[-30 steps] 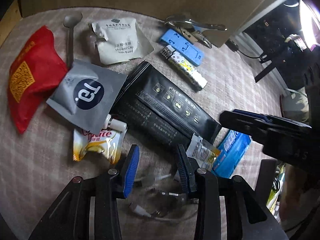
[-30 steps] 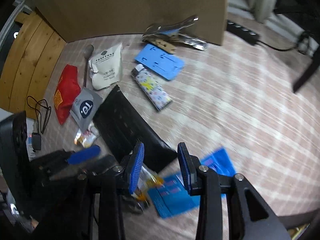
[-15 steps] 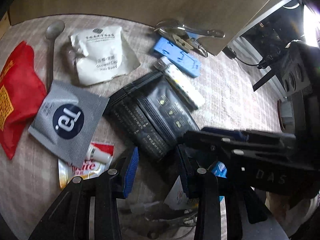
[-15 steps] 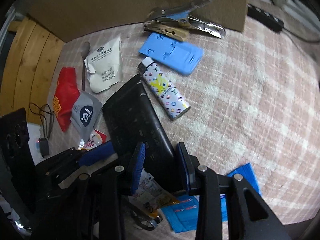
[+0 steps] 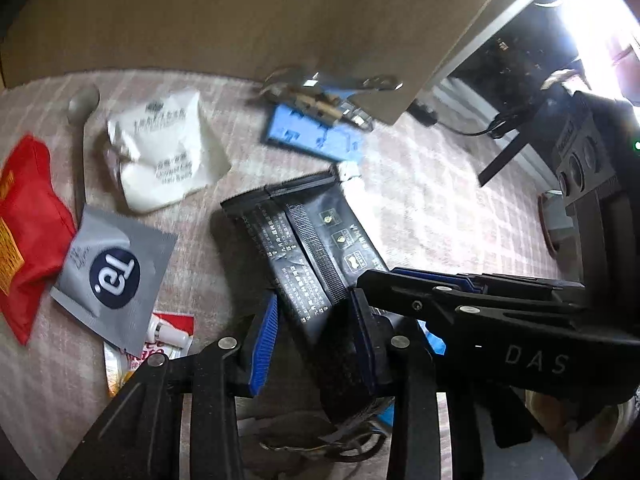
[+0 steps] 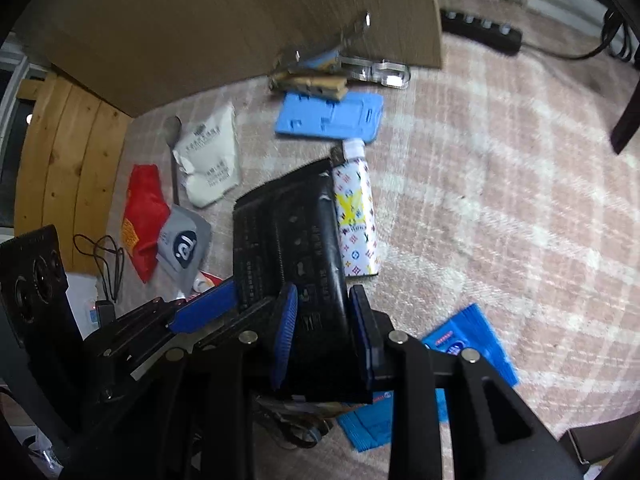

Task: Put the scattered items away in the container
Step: 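Lift the black pouch with both grippers and carry it over the tray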

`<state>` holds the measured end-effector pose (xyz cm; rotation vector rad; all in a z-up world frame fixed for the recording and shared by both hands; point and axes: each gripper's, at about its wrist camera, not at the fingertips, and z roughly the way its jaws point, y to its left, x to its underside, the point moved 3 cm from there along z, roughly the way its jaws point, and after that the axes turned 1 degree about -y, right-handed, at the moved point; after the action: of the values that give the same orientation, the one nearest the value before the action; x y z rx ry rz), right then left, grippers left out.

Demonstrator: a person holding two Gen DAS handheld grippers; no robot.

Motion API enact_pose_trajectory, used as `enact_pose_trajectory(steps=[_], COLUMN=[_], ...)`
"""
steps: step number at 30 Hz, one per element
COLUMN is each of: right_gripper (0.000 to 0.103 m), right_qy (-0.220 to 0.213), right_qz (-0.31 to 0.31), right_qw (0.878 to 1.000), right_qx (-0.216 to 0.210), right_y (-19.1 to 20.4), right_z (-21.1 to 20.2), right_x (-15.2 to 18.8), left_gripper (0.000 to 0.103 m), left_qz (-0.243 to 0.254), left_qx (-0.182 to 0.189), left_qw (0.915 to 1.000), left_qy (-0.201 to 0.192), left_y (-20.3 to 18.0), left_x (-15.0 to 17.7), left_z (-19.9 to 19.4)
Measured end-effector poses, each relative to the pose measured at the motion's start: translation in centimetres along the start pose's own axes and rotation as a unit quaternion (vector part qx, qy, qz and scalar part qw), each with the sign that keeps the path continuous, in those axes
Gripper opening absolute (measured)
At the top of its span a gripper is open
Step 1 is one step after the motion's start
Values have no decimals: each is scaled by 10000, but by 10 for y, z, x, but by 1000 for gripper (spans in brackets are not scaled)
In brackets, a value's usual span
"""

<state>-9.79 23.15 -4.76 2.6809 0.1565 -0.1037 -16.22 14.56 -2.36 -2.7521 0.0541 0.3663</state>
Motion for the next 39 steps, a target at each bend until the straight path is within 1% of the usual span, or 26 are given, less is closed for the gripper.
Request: enact_pose_trajectory(steps=[6,7,11,13,18,23,27,30,31,32,35,39], right_gripper=[28,28,28,28,28,28,28,28,28,28,28,28], right_qy=[-246,-271,-365,-415,-585,-790,-1028,-1176,-1231,-1256,-1318,-1376], right_qz=[-23,-17,59,98,232,492,844,1157,1295,1366,1707,2028], right_qw=[9997,9996,9993,9991,9979,9950,9896,9840,9812,9798,9724,9641], right_qx=[-7,-6,16,59,176,352,543,668,724,747,886,1023], right_y=[7,7,3,2,-16,-40,-67,-90,-100,-106,-131,-155], right_z=[-32,-35,-52,-58,-89,-122,-153,-174,-183,-188,-206,-224], right_x=[-7,-5,2,9,32,61,93,117,129,136,170,205], left_gripper=[32,32,32,32,32,32,32,32,32,32,32,32], left_qz=[240,268,413,469,713,1165,1594,1965,2039,2162,2513,2844], left_qx=[91,108,217,254,379,599,814,1015,1049,1106,1275,1454], left_qw=[9994,9993,9986,9982,9964,9912,9838,9752,9733,9699,9587,9455], left_qy=[-234,-242,-266,-274,-270,-177,-77,70,104,164,389,628], left_y=[-17,-15,-28,-45,-72,-115,-157,-198,-206,-218,-252,-286], left_x=[-5,1,12,12,25,44,64,81,85,92,114,139], left_z=[-25,-32,-49,-45,-51,-54,-54,-51,-51,-49,-44,-39])
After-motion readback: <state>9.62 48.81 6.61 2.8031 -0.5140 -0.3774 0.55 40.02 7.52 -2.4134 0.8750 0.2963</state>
